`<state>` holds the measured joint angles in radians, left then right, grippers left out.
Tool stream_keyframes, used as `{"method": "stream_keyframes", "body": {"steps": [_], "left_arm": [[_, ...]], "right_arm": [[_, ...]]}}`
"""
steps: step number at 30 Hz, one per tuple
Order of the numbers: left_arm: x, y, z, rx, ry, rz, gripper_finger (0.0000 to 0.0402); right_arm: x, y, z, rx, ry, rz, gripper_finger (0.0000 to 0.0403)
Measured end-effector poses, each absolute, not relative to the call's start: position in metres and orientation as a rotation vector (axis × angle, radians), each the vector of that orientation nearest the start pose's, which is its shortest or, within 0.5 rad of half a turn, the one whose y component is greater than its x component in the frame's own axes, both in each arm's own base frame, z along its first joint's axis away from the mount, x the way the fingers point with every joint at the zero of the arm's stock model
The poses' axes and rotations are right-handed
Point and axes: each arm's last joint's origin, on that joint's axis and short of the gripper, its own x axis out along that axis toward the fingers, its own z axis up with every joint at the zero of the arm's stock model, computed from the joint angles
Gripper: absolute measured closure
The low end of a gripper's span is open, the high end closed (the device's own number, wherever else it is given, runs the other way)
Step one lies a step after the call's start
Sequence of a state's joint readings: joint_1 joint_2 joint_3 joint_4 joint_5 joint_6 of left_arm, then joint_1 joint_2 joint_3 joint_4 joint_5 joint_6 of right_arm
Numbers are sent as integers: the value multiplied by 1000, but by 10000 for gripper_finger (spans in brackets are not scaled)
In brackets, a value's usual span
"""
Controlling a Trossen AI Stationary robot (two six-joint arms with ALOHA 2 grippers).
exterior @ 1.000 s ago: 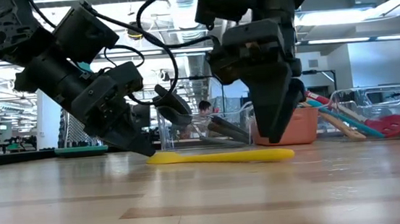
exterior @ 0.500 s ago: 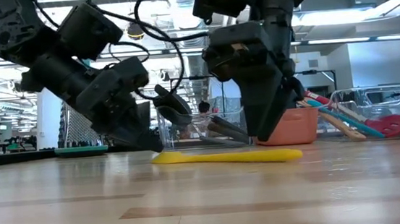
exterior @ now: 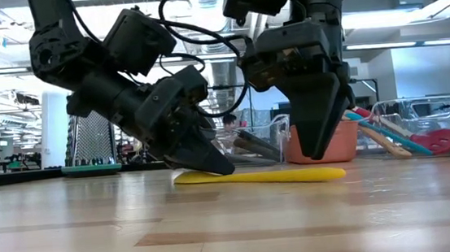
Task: Pick & Place Kitchen Items
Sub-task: Put the yellow spoon in the right transparent bin
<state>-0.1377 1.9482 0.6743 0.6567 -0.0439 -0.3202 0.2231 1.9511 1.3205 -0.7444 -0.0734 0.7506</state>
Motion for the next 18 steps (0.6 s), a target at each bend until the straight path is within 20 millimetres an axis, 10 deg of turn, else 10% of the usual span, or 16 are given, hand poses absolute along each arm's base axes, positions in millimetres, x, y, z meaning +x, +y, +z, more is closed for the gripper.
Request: {"method": "stream_keyframes", "body": {"steps": [18], "left_arm": [[322,-43,79,-257,623,-7,400]], "right_arm": [[374,87,154,433,1380,-331,281]]}}
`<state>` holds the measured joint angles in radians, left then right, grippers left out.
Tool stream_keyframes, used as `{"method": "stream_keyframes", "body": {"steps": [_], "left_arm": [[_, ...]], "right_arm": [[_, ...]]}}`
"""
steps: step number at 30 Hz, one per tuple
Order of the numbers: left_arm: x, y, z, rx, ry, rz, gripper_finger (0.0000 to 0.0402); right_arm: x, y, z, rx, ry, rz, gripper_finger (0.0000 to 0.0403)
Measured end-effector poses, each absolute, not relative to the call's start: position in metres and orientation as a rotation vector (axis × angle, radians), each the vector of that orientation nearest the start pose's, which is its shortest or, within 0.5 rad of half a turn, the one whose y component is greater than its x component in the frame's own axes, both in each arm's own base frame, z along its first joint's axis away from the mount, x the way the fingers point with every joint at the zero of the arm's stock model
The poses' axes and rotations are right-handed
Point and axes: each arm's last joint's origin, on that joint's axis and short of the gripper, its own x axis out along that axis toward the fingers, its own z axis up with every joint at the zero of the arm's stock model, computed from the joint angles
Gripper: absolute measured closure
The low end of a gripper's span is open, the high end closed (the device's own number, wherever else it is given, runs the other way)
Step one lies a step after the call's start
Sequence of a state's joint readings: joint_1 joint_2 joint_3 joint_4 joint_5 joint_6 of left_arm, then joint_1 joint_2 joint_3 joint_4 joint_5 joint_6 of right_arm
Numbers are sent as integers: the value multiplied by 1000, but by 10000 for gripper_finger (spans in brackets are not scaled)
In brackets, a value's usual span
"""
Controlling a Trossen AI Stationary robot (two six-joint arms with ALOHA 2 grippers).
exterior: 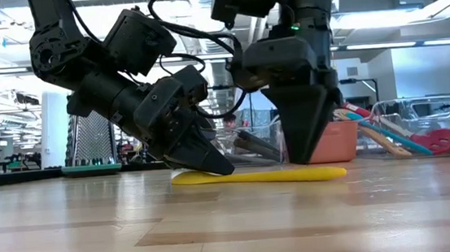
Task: Pick & Place Kitchen Items
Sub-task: Put the yellow spoon in the right transparent bin
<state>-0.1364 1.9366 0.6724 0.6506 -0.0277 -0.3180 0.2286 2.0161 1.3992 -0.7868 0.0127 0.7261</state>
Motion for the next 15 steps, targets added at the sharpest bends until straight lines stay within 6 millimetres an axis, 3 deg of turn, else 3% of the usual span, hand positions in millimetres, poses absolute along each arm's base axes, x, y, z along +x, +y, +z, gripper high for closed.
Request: {"method": "stream_keyframes", "body": {"steps": [11,15], "left_arm": [[322,-43,79,-199,621,-27,400],[311,-34,87,-133,661,-5,400]], "right_arm": [[376,86,157,402,1379,-314,281],[376,89,157,376,1379,-298,281]]}}
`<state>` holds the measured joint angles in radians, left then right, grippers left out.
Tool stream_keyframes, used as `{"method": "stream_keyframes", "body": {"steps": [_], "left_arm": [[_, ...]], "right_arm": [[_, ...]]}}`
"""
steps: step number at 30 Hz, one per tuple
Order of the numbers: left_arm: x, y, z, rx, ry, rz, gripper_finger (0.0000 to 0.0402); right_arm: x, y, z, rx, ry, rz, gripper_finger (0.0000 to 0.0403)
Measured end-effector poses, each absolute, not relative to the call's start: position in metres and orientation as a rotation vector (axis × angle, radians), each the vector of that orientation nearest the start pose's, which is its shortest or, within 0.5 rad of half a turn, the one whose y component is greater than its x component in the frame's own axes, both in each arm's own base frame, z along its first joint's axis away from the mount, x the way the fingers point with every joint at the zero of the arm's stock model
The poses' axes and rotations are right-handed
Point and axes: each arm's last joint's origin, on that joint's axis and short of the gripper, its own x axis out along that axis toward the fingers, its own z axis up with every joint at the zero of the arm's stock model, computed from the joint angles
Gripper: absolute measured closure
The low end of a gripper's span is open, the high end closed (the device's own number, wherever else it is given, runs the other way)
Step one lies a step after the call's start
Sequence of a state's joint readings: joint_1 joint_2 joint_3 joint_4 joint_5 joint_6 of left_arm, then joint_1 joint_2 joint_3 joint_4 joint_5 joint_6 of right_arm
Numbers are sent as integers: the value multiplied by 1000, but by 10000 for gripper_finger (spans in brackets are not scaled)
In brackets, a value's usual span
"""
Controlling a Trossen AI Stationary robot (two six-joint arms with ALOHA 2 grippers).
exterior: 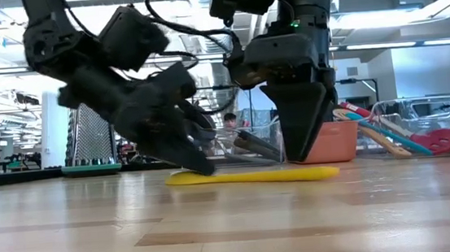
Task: Pick & Place Kitchen Items
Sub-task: Put the yellow spoon in the right transparent bin
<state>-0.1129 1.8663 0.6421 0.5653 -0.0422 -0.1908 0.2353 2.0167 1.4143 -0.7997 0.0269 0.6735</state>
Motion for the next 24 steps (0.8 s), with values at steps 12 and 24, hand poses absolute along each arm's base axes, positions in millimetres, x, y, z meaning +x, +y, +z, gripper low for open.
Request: {"method": "stream_keyframes", "body": {"steps": [12,24], "left_arm": [[235,-4,127,-168,539,83,400],[175,12,143,-158,338,283,400]], "right_arm": [[379,86,159,368,1364,-284,281],[395,76,185,317,1302,-253,283]]}}
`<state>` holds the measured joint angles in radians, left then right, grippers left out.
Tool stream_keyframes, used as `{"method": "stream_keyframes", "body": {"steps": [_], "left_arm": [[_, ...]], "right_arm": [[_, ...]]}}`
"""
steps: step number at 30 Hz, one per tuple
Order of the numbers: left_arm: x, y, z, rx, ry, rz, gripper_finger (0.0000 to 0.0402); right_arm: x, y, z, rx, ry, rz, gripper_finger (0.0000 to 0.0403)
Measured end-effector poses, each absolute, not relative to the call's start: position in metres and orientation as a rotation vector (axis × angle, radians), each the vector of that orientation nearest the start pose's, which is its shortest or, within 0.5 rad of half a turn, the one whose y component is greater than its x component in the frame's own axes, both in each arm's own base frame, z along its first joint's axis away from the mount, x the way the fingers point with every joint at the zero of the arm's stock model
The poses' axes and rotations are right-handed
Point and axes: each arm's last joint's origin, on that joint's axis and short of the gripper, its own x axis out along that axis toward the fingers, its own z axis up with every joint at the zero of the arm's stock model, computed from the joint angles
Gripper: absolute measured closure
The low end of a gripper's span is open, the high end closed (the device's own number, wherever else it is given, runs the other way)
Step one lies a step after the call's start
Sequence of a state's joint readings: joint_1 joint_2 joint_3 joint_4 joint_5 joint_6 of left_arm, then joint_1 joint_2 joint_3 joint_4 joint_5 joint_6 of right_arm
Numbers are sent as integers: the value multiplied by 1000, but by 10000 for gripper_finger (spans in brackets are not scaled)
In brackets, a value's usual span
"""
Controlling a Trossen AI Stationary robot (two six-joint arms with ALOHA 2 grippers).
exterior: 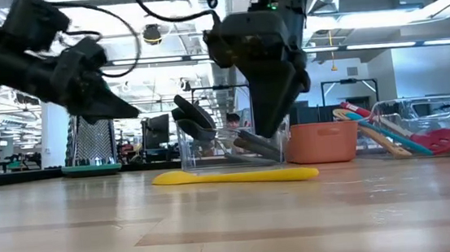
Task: Pick & Place Kitchen Items
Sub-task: Put the yellow spoon in the right transparent bin
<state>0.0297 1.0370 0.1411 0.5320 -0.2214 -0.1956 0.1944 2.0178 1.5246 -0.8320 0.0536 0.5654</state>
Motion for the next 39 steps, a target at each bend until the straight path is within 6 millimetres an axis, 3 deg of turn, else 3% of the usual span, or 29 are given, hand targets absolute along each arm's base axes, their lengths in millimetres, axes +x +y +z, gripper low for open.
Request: {"method": "stream_keyframes", "body": {"steps": [9,15,20,25,28,31,34,39], "left_arm": [[159,13,145,-187,273,295,400],[159,13,144,-186,284,296,400],[159,13,144,-185,289,296,400],[158,13,143,-185,294,296,400],[158,13,143,-185,295,296,400],[158,13,143,-185,295,295,400],[158,13,143,-185,295,295,400],[158,13,143,-185,295,295,400]], "right_arm": [[391,70,182,299,1344,-308,283],[407,74,151,269,1484,-301,283],[424,82,143,136,1606,-280,283],[437,88,151,115,1567,-245,283],[437,85,153,98,1569,-270,283],[435,81,168,99,1532,-295,283],[435,77,180,198,1495,-331,283],[438,82,173,388,1513,-357,283]]}}
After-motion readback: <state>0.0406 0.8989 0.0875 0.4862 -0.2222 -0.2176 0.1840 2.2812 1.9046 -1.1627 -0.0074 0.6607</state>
